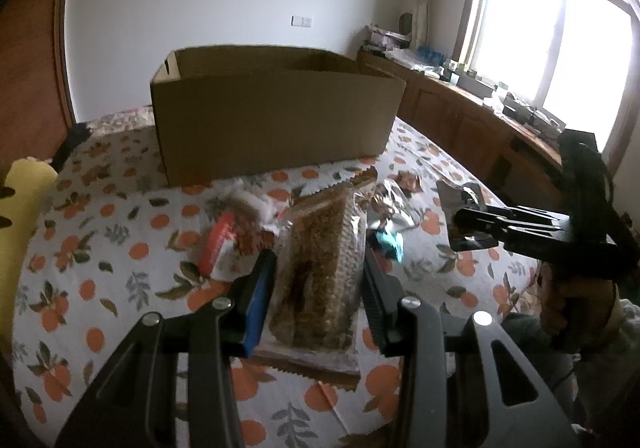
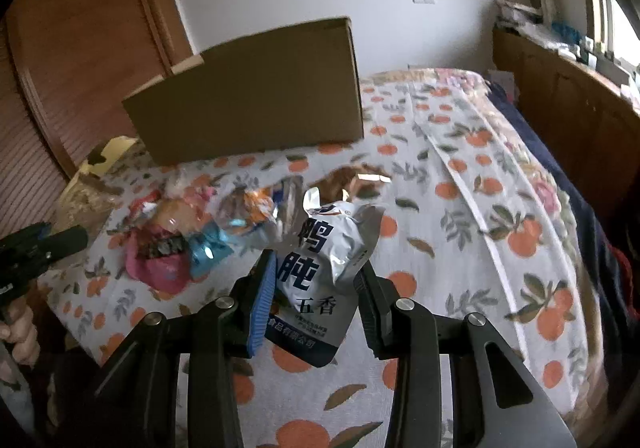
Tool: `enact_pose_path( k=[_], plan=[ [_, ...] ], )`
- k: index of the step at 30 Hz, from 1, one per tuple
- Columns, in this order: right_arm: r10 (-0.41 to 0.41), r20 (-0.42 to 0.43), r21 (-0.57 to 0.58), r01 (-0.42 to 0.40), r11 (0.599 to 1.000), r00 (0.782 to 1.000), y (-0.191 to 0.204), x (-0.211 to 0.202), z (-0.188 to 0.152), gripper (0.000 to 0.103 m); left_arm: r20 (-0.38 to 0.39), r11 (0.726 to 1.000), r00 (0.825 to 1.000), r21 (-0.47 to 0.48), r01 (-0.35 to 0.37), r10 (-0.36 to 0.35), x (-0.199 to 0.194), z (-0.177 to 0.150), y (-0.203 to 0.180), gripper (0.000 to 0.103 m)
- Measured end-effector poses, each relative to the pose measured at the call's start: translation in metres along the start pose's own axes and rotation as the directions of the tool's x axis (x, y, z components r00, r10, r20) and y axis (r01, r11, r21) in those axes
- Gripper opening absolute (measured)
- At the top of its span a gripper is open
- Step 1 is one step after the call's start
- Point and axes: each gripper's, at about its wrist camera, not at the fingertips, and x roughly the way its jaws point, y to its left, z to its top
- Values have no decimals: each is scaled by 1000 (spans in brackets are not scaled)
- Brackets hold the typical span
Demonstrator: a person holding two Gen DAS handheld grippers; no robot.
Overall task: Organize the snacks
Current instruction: 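Lift both held packets and carry them toward the cardboard box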
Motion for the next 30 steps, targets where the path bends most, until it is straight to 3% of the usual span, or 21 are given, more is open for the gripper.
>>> enact_pose_path(
  k=[17,30],
  plan=[
    [52,58,-138,-44,989,997,30,-16,49,38,105,999,994,32,-38,35,-16,63,8,40],
    [105,88,-257,-80,963,991,55,8,113,38,163,998,985,39,-55,48,19,125,34,40]
  ],
)
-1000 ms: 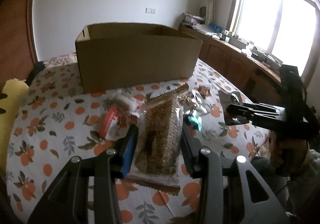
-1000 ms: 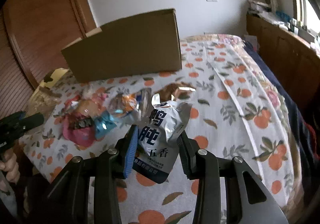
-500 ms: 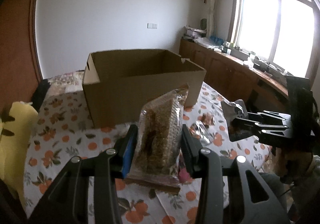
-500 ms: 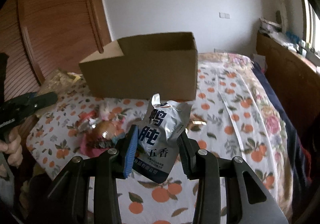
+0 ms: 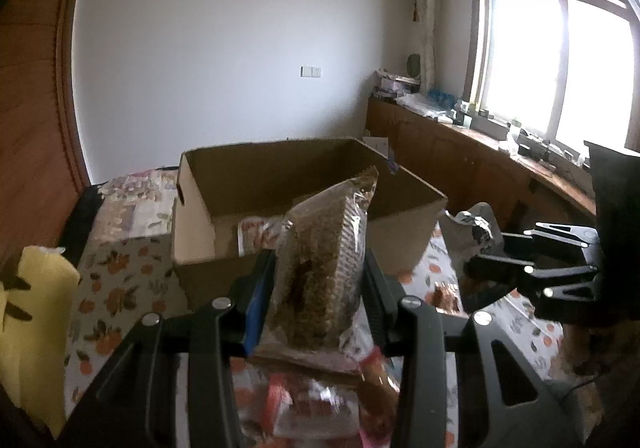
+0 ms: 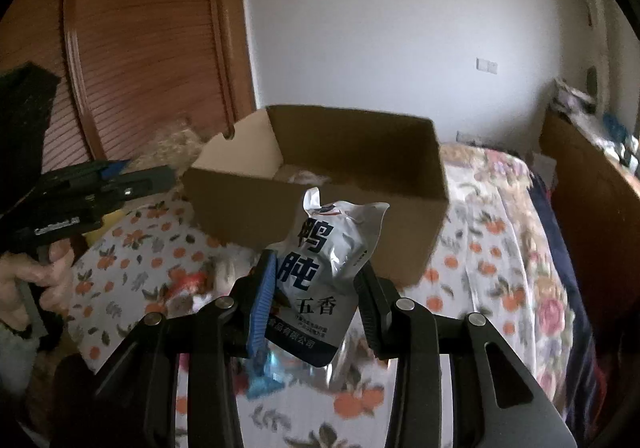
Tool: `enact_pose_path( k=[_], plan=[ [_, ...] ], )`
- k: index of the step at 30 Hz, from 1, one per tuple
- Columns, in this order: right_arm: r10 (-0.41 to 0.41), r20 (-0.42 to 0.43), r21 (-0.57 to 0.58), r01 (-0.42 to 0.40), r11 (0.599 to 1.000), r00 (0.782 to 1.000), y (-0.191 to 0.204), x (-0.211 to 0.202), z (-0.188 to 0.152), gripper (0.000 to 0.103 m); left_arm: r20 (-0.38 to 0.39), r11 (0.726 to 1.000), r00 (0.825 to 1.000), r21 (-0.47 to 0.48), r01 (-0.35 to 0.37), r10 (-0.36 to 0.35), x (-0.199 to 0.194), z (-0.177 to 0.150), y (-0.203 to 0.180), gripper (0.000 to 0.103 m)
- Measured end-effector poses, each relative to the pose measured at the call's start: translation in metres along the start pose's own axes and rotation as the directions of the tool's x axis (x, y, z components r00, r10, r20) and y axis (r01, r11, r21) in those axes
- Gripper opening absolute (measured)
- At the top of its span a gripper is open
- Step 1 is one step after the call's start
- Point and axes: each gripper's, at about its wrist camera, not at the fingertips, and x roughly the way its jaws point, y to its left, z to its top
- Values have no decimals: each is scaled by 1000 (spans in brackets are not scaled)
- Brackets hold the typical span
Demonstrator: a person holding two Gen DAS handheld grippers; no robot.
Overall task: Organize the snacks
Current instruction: 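Lift both held packets and carry them toward the cardboard box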
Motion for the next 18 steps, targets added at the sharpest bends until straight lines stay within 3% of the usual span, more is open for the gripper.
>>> enact_pose_path(
  k=[9,18],
  plan=[
    [49,30,-21,-49,999,998,1,36,38,38,18,1000,1000,-15,19,-19,44,28,22,41],
    [61,45,-17,-60,998,997,-7,70,60,38,1,1000,1000,-27,-9,9,81,40,41,41]
  ],
)
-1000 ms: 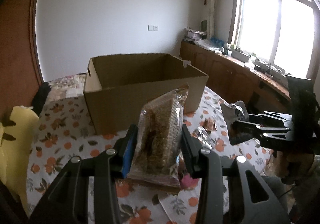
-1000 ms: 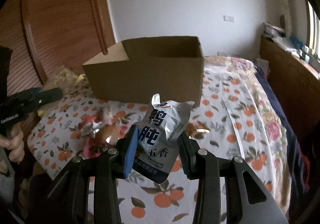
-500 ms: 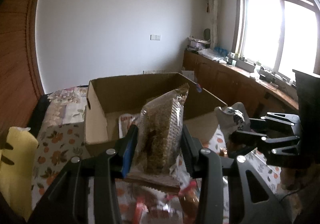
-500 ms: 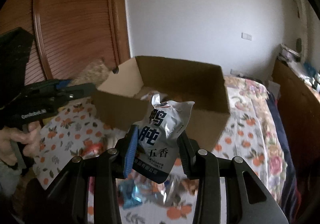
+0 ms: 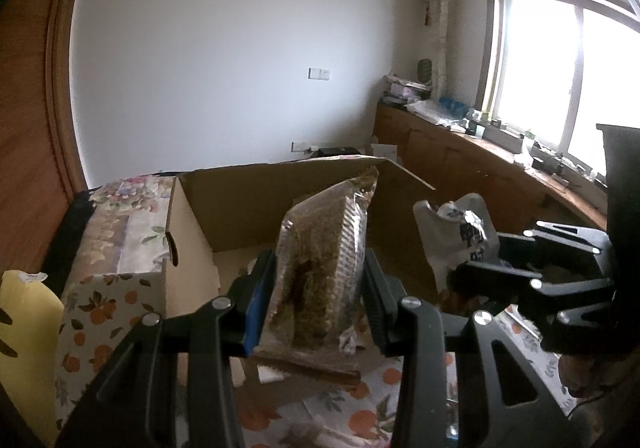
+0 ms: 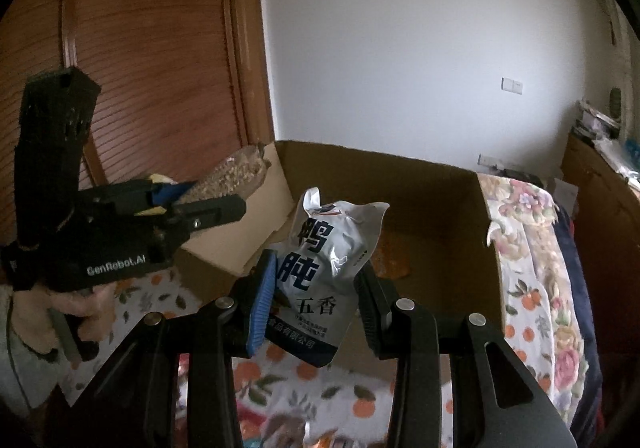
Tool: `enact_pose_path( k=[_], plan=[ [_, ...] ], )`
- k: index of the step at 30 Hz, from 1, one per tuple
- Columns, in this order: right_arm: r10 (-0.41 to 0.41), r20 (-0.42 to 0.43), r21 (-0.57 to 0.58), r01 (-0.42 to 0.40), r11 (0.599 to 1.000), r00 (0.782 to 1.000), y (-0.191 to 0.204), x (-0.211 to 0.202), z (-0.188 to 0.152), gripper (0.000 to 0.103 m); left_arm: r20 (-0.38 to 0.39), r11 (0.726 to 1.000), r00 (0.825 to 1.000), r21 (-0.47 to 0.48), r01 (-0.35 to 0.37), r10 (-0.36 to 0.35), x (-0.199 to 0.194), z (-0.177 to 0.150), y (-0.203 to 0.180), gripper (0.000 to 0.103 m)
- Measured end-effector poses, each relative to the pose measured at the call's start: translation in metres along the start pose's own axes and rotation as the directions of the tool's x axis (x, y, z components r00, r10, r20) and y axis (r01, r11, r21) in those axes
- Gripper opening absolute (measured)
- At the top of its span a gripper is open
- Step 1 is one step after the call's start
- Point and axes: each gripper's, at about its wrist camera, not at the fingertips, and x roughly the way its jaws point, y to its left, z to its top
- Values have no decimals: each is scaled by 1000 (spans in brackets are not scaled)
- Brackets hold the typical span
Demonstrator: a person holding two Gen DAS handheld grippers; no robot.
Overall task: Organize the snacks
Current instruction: 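Lift both held packets and carry them toward the cardboard box, then lower both packets into the box and open both tools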
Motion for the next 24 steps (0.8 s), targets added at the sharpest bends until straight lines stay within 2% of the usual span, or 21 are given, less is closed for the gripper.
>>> enact_pose_path(
  k=[9,24],
  plan=[
    [-25,-7,63,26,998,1000,-21,27,6,38,-36,999,999,-17,-27,27,22,-5,14,41],
    [-54,-92,98,63,993,994,-39,62,-5,39,-79,999,995,-7,-54,53,31,-14,9,45]
  ],
)
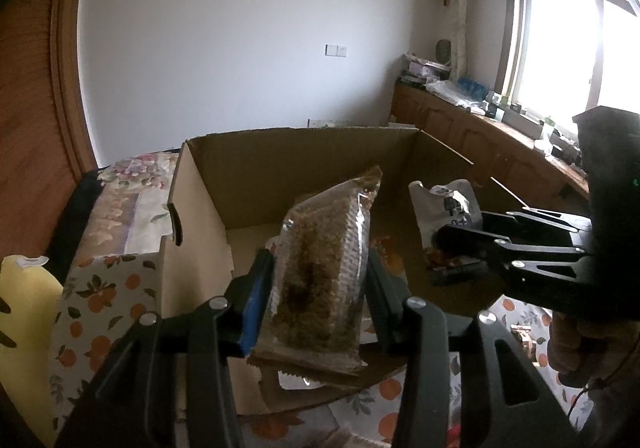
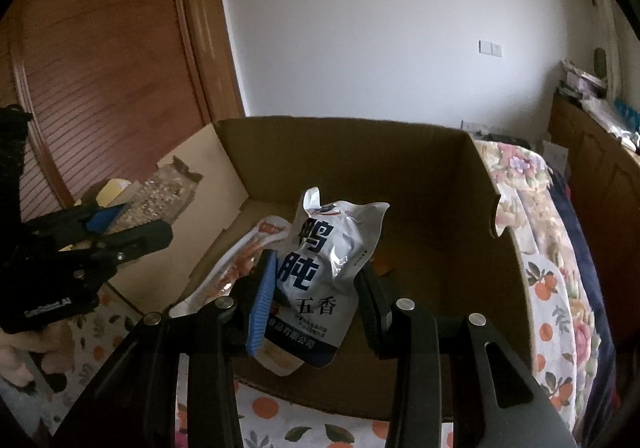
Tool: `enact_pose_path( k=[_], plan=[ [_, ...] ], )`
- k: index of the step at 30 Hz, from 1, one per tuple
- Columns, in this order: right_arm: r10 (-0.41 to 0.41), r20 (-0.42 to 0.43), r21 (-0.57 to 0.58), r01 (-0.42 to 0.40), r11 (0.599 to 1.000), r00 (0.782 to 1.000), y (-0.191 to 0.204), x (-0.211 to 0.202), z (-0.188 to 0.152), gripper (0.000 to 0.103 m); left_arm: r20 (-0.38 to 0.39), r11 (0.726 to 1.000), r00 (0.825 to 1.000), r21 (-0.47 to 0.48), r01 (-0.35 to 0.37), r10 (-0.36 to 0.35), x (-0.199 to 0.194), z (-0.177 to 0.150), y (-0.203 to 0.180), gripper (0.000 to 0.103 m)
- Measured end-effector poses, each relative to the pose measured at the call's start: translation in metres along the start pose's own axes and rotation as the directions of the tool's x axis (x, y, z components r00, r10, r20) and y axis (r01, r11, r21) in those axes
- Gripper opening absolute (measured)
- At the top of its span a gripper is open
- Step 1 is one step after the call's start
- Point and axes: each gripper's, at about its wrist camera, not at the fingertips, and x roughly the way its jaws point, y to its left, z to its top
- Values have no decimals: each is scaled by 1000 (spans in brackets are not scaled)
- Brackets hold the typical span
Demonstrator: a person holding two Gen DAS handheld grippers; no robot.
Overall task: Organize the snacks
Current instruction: 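Lower both packets into the box and open both tools, then move both tools back down to the remaining snack packets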
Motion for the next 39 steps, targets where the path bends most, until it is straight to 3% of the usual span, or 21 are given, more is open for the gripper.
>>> enact_pose_path(
  k=[10,22,29,35,39],
  plan=[
    [2,-13,11,-2,1000,1000,3,-7,-2,47,-24,1000,1000,6,-13,13,-5,-1,-5,49],
    [72,51,-4,-71,997,996,32,-83,-32,50,15,1000,1000,-9,-6,6,-61,-23,-12,50],
    [93,51,0,-93,996,994,50,-111,-77,54,23,999,999,1,-36,36,-98,-63,-19,50],
    [152,38,66,-154,986,988,54,-112,-123,54,14,998,999,-49,-38,39,-110,-104,-17,50],
    [138,5,77,-138,987,990,60,-105,-145,54,23,996,997,-52,-75,76,-113,-121,-18,50]
  ],
)
